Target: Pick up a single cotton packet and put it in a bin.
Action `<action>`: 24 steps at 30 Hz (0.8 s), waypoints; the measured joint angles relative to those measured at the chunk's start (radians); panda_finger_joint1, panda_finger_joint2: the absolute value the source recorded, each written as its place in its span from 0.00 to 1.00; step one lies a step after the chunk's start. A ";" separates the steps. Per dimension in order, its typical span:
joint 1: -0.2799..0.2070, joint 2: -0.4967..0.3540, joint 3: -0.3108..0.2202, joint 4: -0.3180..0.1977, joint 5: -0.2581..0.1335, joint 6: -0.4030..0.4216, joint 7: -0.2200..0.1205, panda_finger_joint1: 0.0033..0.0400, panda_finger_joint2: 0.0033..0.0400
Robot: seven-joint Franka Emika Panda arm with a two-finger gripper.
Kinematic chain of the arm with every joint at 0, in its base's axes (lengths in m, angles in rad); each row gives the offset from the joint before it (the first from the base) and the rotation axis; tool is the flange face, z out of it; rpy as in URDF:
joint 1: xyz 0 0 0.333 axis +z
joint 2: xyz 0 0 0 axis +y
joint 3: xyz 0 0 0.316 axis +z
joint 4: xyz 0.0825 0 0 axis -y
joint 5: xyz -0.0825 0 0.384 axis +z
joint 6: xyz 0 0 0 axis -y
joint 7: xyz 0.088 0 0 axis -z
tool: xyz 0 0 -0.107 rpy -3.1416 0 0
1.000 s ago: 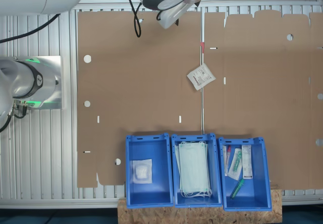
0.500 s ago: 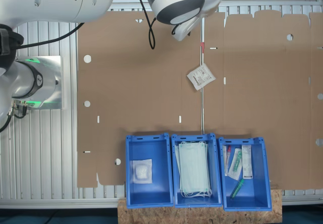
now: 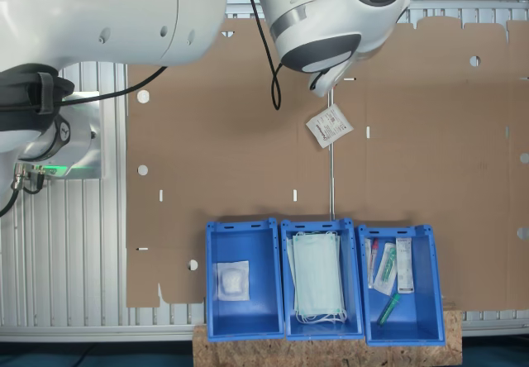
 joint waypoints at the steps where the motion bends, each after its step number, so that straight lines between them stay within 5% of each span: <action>1: -0.007 0.005 0.000 0.003 0.000 0.002 -0.006 1.00 1.00; 24: -0.125 0.080 0.004 -0.005 -0.041 0.100 -0.098 1.00 1.00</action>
